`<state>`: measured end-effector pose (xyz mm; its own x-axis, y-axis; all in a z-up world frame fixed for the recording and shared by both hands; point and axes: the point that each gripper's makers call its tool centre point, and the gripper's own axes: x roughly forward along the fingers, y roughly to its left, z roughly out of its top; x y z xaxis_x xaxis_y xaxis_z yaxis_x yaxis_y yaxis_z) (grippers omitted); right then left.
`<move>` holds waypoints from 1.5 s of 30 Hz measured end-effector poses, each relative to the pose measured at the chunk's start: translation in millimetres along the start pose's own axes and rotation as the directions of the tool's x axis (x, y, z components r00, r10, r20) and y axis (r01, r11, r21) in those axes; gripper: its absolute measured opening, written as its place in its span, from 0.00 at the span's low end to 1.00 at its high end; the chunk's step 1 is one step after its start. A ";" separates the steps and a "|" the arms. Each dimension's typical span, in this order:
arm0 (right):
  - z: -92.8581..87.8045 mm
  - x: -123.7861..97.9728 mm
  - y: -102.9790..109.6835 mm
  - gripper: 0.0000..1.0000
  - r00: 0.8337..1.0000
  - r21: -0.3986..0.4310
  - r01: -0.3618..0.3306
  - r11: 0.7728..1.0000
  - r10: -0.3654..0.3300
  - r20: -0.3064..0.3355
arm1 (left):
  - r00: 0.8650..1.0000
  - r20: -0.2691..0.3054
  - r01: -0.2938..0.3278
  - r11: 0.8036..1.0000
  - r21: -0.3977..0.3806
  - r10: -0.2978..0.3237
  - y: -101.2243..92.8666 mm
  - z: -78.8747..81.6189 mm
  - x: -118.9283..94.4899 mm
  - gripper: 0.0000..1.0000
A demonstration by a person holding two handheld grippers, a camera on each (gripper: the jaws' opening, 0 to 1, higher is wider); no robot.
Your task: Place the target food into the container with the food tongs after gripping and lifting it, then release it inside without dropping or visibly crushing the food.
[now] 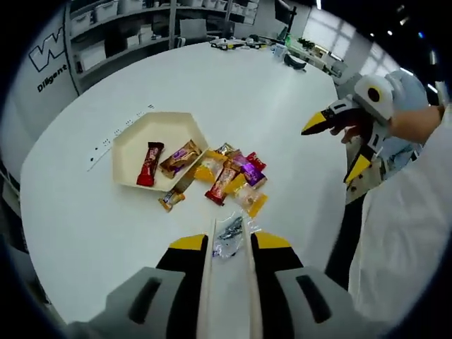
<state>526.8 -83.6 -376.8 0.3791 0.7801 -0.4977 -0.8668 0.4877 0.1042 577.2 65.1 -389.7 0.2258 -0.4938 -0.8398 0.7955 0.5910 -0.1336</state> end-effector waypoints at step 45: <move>-9.6 -11.5 -2.5 0.57 1.000 0.025 0.029 0.999 -0.029 -0.002 | 0.991 -0.110 0.008 0.783 0.622 0.077 -26.4 -30.0 41.5 0.23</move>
<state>521.5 -97.6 -379.7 0.4030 0.7649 -0.5025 -0.8472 0.5195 0.1113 548.7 48.2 -436.9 0.2231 -0.3735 -0.9004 0.9745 0.0625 0.2156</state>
